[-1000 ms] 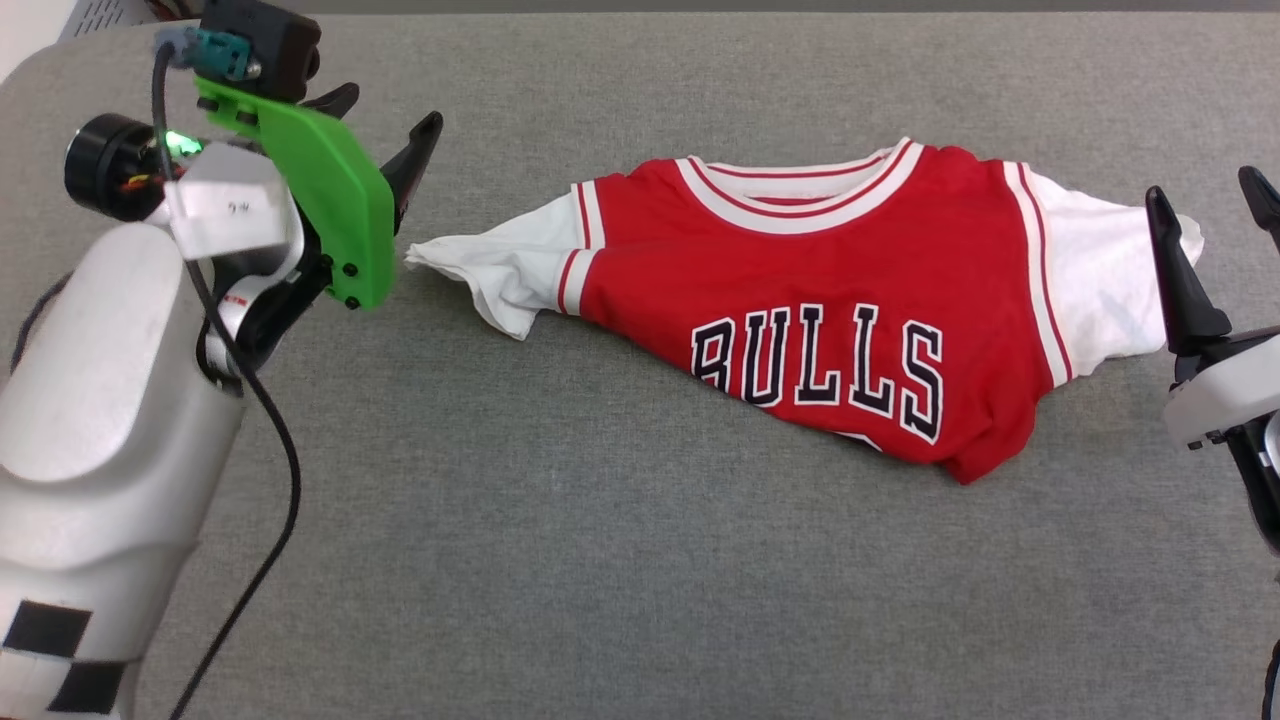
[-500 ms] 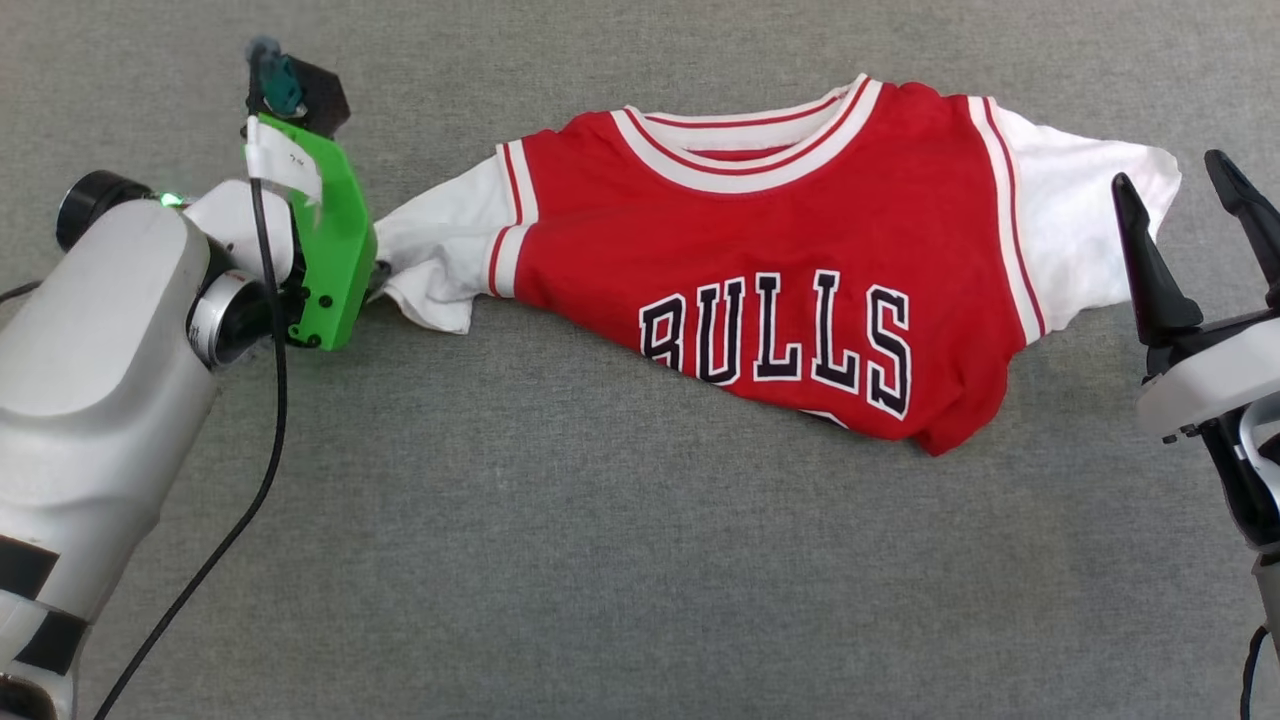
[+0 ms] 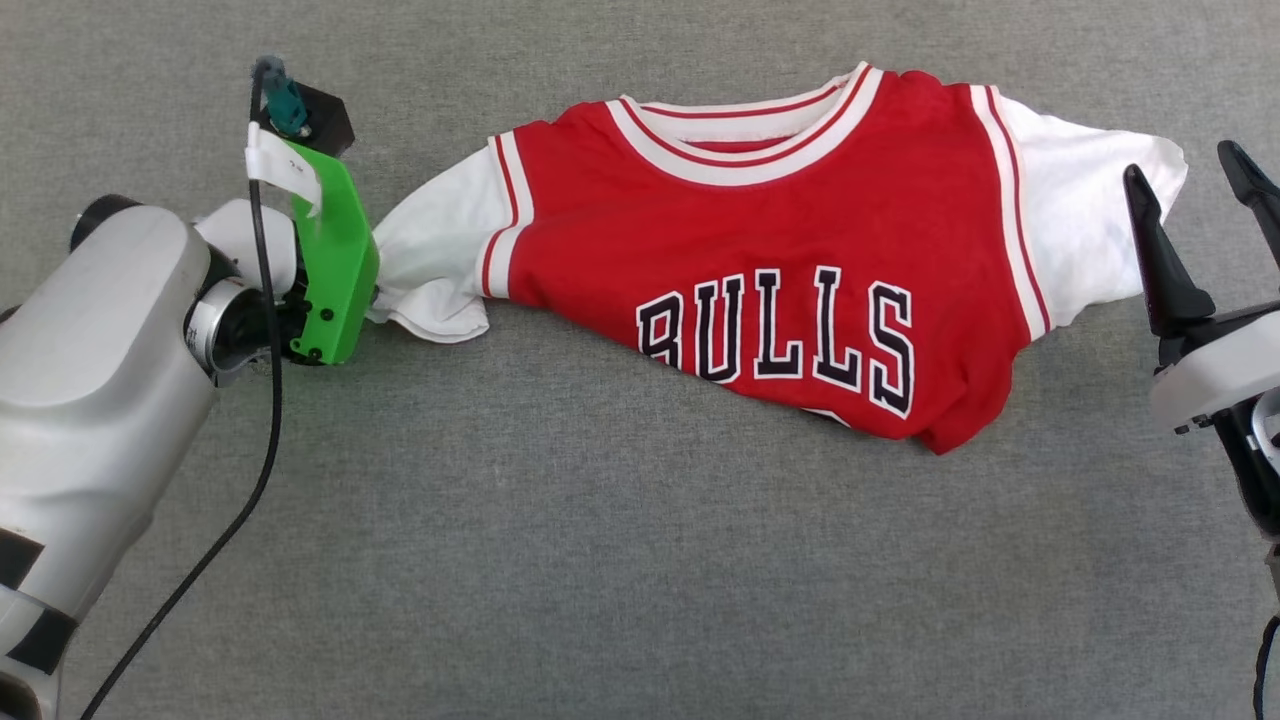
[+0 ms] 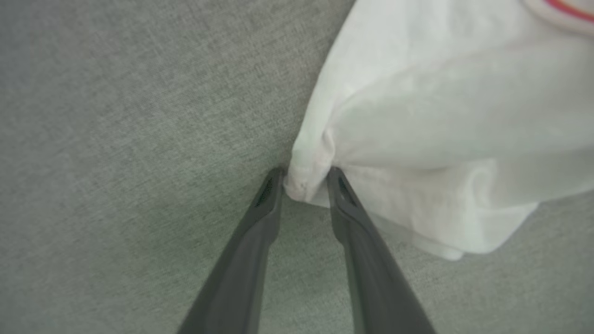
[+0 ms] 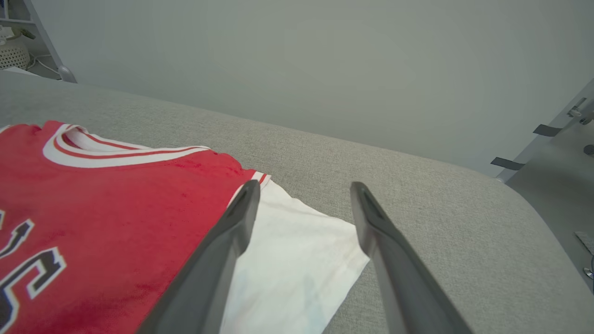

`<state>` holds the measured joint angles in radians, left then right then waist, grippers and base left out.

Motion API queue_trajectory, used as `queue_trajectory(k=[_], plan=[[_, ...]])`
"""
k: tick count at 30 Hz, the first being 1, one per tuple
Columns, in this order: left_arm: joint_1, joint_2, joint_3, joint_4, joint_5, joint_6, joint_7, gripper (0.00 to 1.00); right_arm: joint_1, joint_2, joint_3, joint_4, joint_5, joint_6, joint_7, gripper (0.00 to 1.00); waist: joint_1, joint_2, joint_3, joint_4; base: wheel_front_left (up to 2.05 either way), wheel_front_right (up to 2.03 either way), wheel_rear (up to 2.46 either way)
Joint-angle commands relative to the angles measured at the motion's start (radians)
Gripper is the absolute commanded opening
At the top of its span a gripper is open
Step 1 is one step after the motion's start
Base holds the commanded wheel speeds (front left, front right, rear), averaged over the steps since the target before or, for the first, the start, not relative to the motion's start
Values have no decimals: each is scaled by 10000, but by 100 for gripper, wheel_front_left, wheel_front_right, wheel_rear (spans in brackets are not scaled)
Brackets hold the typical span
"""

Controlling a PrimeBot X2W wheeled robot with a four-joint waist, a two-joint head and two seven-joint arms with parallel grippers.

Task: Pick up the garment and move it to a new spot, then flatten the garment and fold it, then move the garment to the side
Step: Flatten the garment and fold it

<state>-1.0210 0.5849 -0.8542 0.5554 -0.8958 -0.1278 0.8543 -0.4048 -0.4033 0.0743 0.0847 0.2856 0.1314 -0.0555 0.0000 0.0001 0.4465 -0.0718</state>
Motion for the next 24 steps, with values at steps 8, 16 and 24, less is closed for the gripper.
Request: queue_trajectory(k=[8, 16, 24], plan=[[226, 209, -375, -72, -451, -28, -1877, 0, -635, -920, -152, -116, 250, -7, 593, 100, 0, -1, -636, 455, 0, 0, 0], [548, 1392, -86, -1092, -749, -28, -2893, 0, -931, -2404, 457, -339, 1829, -7, 3223, 100, 0, -1, -900, 764, 0, 0, 0], [864, 1896, 51, -2299, -619, 363, -3246, 0, -1594, -3835, 1273, -25, 4294, -7, 6984, 100, 0, -1, -519, 1178, 0, 0, 0]])
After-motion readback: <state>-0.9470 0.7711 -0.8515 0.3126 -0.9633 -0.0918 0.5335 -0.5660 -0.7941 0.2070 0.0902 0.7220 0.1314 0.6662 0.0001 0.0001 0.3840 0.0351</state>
